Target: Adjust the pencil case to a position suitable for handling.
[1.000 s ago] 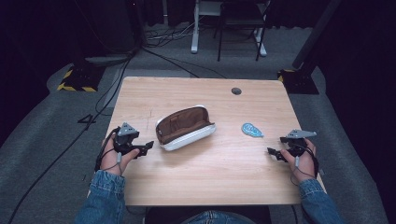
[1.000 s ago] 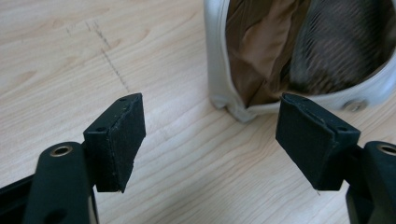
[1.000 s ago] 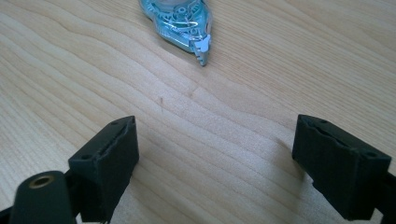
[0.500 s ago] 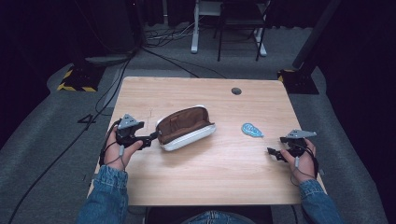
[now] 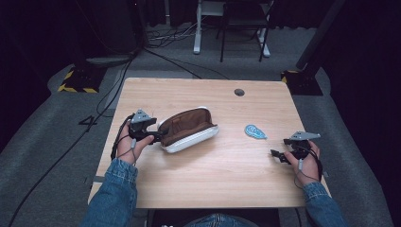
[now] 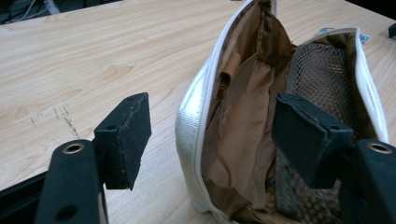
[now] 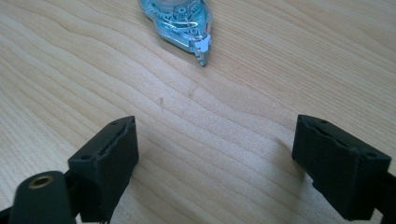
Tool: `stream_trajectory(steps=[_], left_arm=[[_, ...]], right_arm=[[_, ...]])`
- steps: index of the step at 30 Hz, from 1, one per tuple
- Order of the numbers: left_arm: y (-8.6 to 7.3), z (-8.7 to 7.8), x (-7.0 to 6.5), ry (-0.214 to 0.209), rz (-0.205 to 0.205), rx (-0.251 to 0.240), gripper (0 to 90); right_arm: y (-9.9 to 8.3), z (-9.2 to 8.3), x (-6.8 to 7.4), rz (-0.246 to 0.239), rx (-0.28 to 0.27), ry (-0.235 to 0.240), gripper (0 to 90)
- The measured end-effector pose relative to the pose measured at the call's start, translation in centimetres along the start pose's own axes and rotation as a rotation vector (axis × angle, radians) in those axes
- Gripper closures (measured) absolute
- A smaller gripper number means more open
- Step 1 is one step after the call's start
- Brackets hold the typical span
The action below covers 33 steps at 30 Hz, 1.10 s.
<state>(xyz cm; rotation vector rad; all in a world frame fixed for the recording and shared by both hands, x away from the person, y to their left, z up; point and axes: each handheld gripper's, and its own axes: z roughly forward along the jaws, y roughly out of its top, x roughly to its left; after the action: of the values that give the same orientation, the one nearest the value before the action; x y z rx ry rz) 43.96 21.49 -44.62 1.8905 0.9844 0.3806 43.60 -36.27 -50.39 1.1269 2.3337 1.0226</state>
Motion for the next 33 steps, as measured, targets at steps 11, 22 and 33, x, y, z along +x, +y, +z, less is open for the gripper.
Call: stream_trajectory(steps=[11, 22, 33], left_arm=[[-0.5, 2.4, 0.6, -0.048, -0.008, -0.035, 36.2], [-0.5, 3.5, 1.5, -0.075, -0.028, 0.020, 53.9], [-0.2, 3.7, 1.7, -0.127, -0.036, 0.062, 78.3]], right_arm=[[0.0, 0.0, 0.0, -0.001, 0.000, 0.000, 14.6], [0.0, 0.0, 0.0, -0.001, 0.000, 0.001, 14.6], [0.0, 0.0, -0.1, -0.004, 0.001, 0.005, 14.6]])
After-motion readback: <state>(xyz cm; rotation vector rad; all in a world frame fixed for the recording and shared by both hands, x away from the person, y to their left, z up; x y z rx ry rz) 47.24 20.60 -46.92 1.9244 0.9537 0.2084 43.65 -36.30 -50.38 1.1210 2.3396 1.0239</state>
